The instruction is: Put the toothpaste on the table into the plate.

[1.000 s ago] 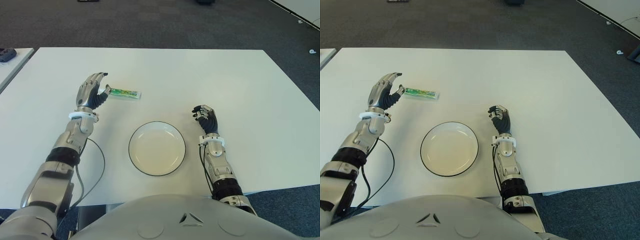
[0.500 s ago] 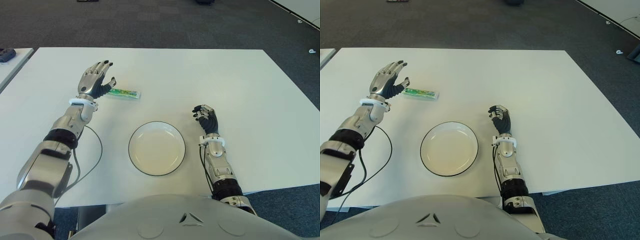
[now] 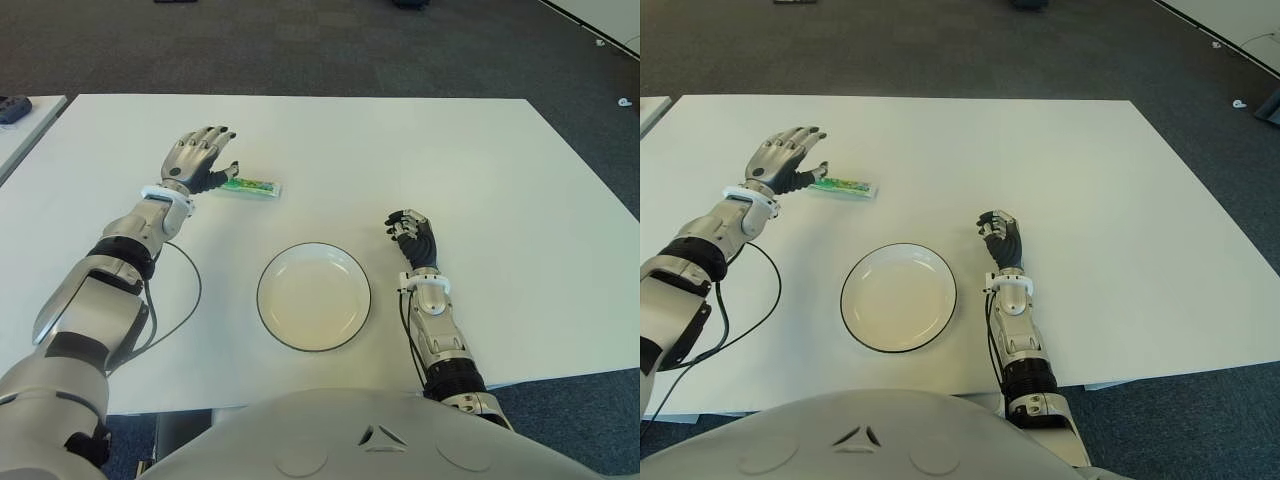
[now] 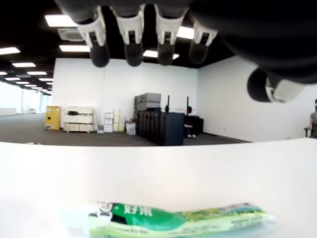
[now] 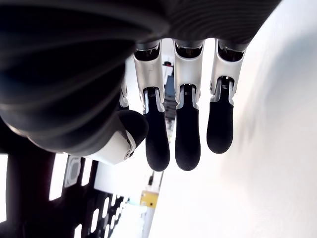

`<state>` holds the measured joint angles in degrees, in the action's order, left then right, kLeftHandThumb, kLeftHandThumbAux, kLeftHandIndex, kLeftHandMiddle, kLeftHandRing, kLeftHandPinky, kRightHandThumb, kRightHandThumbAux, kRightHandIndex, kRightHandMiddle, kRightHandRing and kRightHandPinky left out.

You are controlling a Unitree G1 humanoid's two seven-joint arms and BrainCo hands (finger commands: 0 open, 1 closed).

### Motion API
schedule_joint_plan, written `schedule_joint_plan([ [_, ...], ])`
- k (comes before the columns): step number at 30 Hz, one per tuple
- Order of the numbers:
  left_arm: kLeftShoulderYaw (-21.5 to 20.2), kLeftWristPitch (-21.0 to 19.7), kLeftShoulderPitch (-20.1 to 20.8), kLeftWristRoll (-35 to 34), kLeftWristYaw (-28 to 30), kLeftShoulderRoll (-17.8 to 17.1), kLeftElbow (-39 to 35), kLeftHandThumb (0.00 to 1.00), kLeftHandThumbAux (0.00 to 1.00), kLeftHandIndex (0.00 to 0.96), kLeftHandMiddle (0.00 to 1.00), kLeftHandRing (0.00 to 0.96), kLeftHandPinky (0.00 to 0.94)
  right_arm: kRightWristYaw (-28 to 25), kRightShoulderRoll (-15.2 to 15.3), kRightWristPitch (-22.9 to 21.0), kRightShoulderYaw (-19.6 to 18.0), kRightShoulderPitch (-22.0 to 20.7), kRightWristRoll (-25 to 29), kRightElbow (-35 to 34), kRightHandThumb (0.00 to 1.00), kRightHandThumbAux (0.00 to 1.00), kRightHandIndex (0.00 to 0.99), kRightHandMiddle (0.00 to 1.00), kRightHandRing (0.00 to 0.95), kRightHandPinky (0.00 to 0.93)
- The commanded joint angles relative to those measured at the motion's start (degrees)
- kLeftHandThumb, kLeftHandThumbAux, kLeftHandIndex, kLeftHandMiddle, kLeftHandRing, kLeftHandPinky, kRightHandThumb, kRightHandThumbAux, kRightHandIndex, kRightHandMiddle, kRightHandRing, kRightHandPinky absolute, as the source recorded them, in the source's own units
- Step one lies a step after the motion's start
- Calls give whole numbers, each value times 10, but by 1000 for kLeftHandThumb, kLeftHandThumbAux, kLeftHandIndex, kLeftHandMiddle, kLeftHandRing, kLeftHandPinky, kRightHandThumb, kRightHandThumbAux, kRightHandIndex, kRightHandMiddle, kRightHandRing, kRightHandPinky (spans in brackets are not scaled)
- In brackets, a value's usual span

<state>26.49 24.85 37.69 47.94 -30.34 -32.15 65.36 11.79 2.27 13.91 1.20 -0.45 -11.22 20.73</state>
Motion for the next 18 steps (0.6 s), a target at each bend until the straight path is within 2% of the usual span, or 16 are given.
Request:
schedule_joint_plan([
  [1,32,-3,24,19,22,-3,25,525,192,0,0,0,2,2,-3,1,0,3,2,-2,708,731,426,504,520,533],
  [10,92,-13,54,46,53,8,69,501,195,0,0,0,0,-3,-4,-8,1,9,4,-15,707,731,426,507,516,508],
  [18,138,-13,70,69,84,6,91,482,212,0,0,0,0,2,-5,-10,1,14,1,-21,707,731,426,505,519,532],
])
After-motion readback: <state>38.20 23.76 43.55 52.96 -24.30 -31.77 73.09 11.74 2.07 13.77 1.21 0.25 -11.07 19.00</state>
